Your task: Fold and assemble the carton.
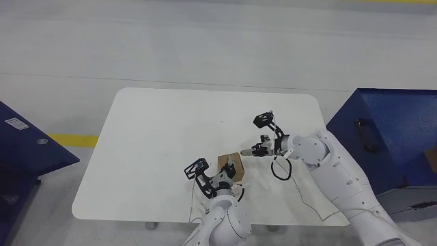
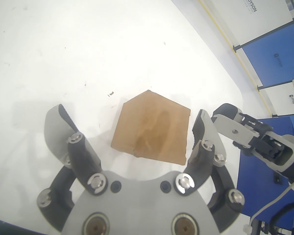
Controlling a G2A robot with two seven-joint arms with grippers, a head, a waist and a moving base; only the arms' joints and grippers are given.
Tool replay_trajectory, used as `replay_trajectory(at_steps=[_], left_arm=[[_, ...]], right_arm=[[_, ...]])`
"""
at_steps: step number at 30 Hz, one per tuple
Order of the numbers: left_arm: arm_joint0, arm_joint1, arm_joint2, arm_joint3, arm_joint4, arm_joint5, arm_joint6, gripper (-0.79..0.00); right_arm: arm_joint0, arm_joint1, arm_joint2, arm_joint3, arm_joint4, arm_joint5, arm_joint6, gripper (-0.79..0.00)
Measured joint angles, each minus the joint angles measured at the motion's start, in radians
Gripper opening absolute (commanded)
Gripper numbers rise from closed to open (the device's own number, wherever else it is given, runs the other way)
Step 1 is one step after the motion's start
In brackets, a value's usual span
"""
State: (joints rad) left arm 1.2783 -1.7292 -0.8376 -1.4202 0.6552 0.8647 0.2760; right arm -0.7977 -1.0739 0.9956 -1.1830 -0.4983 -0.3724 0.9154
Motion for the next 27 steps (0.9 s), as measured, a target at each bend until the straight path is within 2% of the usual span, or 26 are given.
replay_trajectory(at_steps=[6,9,18,27], left_arm=[[0.003,0.002,-0.005,-0.004,0.001,-0.01,-0.005,0.0],[0.023,0.008,-0.024,-0.038,0.028,-0.015,-0.014,0.0],[0.135,0.065,0.021,-0.201,0.192,-0.01,-0.073,0.0],[0.137,0.067,0.022,-0.203,0.196,-0.01,-0.069,0.0]], right_arm=[[-0.008,-0.001,-0.007,0.014,-0.024,-0.038,-0.04,0.0],[-0.006,-0.002,-0.007,0.025,-0.026,-0.05,-0.05,0.0],[0.002,-0.003,-0.006,0.052,-0.03,-0.078,-0.074,0.0],[0.028,-0.02,-0.052,0.088,-0.058,-0.094,-0.101,0.0]])
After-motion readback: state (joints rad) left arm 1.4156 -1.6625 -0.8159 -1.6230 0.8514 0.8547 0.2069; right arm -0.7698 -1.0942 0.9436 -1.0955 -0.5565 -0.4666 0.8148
